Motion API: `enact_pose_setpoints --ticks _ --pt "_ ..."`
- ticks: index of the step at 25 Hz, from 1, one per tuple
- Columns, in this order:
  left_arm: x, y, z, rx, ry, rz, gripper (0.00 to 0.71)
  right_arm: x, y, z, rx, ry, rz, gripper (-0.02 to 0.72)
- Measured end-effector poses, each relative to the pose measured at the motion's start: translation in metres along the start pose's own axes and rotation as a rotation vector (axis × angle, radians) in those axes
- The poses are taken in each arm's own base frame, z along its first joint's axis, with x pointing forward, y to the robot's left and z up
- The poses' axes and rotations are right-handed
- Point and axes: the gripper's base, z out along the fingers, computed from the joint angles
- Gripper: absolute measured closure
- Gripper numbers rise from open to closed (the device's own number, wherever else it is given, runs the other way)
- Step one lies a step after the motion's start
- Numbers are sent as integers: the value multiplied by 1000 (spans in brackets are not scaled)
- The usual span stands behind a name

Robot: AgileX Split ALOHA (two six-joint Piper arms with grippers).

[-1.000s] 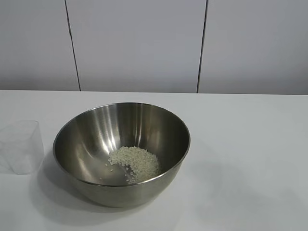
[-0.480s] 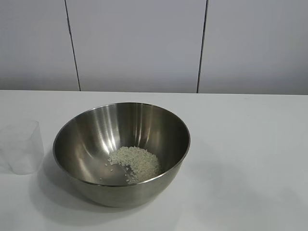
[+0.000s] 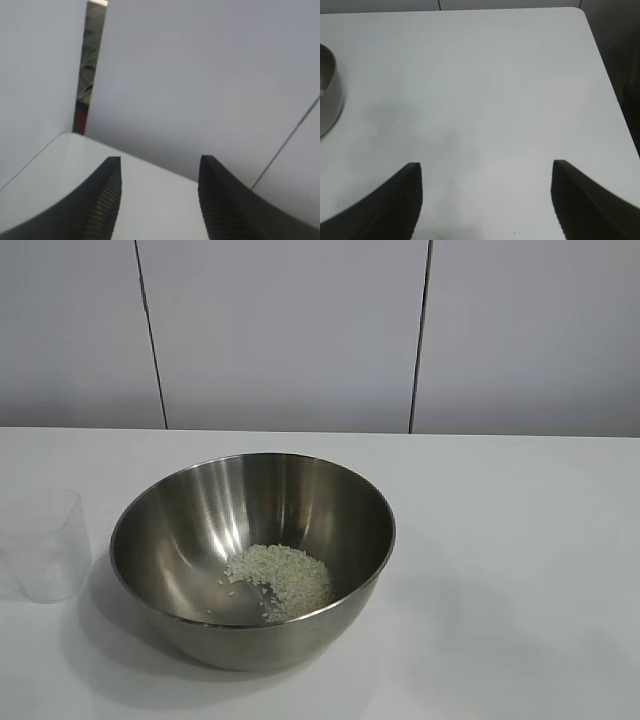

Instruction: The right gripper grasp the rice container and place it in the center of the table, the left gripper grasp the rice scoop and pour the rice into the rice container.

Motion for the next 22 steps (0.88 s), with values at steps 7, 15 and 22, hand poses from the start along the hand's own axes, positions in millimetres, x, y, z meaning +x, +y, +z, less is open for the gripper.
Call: enact_pose_setpoints --ticks 7,15,22 --pt "-36 -39 -60 -50 -183 -62 358 0 0 0 0 0 0 209" --pt "-17 -69 -97 -33 -118 -132 358 0 0 0 0 0 0 209" --pt "6 -83 -135 68 193 153 358 0 0 0 0 0 0 209"
